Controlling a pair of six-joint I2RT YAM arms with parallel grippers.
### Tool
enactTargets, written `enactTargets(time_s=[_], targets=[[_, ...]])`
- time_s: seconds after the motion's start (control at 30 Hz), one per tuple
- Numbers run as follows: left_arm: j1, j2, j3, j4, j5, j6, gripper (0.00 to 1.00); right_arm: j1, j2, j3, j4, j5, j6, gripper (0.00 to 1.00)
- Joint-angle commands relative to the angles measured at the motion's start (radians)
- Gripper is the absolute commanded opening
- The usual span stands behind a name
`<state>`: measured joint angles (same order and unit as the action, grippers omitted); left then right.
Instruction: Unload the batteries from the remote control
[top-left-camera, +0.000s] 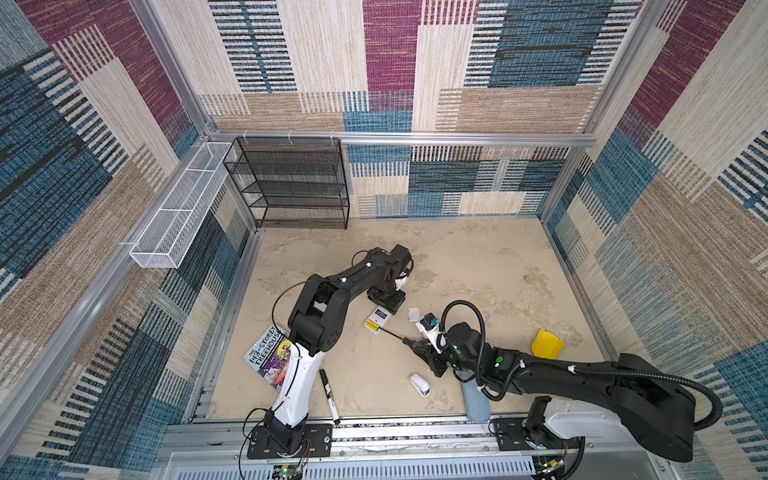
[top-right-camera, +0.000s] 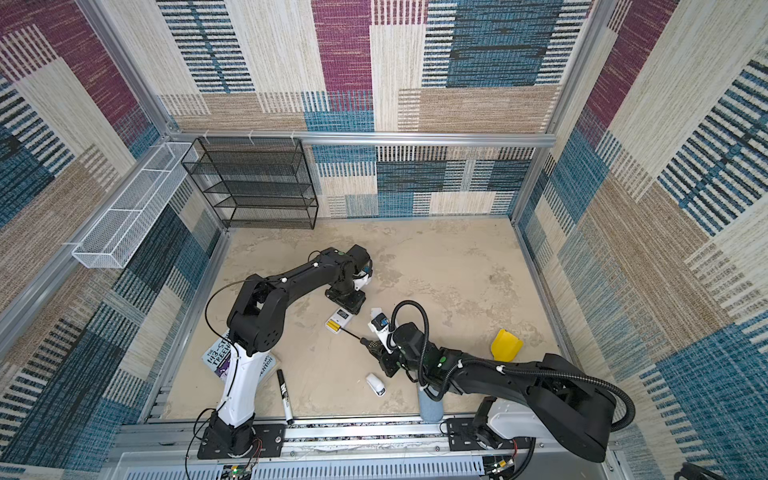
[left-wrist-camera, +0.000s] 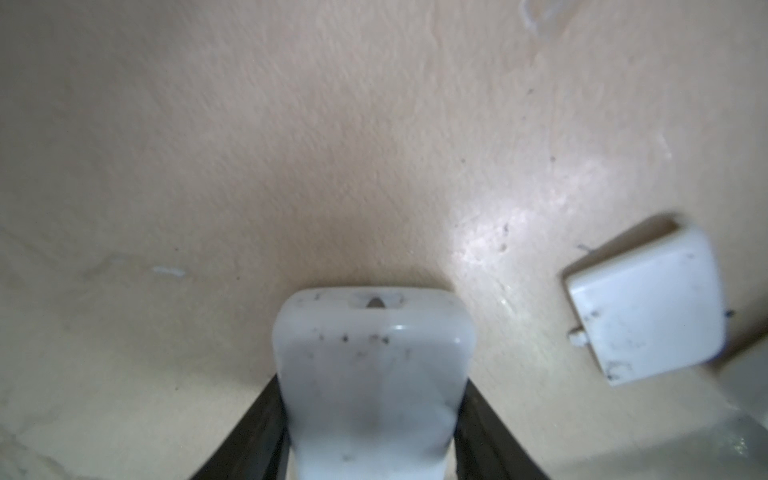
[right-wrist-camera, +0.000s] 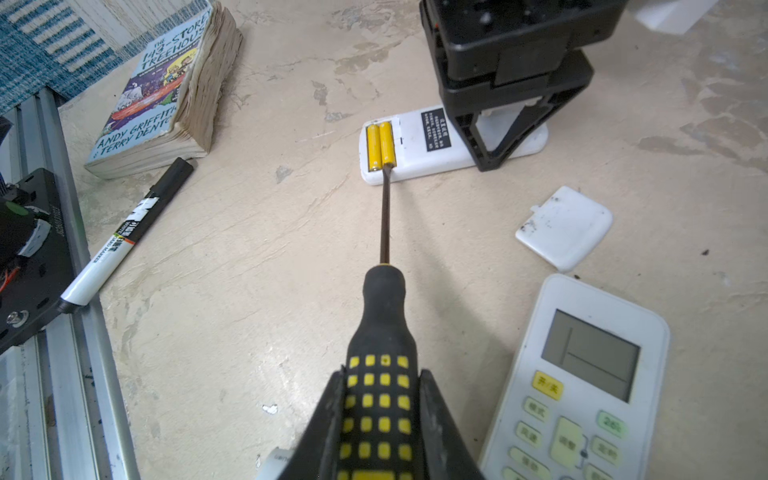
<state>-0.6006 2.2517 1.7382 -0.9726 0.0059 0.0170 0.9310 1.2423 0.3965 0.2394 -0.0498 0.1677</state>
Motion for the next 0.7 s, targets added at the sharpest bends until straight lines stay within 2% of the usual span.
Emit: enactTargets(time_s=[0.0, 0.67], targets=[[0.007, 0.079, -0.044, -0.068, 0.086, -0.075, 0.19, 0.001, 0.000, -0.024, 0.107, 0.019, 0.025, 0.00], [0.009, 0.084, -0.049, -0.052, 0.098, -0.083, 0.19, 0.001, 0.022, -0.102, 0.262, 0.008, 0.008, 0.00]])
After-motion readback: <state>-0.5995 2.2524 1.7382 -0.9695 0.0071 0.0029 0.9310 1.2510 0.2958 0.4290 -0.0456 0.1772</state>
